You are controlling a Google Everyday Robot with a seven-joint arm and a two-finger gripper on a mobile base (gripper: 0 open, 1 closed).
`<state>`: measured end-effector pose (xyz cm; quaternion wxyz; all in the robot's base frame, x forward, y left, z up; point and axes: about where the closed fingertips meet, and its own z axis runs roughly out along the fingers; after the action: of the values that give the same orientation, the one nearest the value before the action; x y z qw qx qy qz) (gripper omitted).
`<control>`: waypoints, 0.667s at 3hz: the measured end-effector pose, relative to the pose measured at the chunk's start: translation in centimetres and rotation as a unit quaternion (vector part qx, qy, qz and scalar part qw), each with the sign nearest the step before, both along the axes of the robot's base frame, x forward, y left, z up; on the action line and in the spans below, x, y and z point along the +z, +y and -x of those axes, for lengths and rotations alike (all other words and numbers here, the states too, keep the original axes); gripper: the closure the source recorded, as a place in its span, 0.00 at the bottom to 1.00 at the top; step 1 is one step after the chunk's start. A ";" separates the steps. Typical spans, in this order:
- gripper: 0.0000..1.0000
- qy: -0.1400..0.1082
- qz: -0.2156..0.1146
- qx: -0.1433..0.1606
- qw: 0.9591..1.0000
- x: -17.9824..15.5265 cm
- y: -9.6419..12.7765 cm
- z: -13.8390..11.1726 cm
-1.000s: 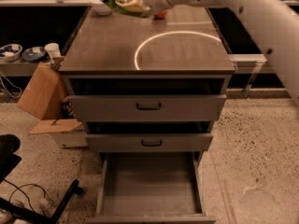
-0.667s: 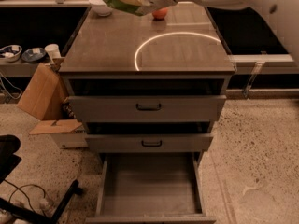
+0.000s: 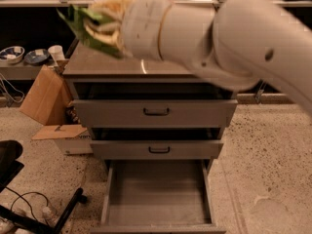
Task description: Place green rice chip bag into bottom drawer
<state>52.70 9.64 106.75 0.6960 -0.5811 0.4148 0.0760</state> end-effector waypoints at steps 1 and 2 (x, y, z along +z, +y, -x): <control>1.00 0.122 -0.020 0.001 0.992 -8.0 -3.0 4.1; 1.00 0.257 -0.043 -0.084 0.962 -18.0 -13.5 5.3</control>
Offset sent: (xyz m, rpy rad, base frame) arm -0.0747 -0.2779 -0.3193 0.1443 0.8716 -0.4042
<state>47.36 -3.84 88.73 0.5942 -0.4751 0.6232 0.1814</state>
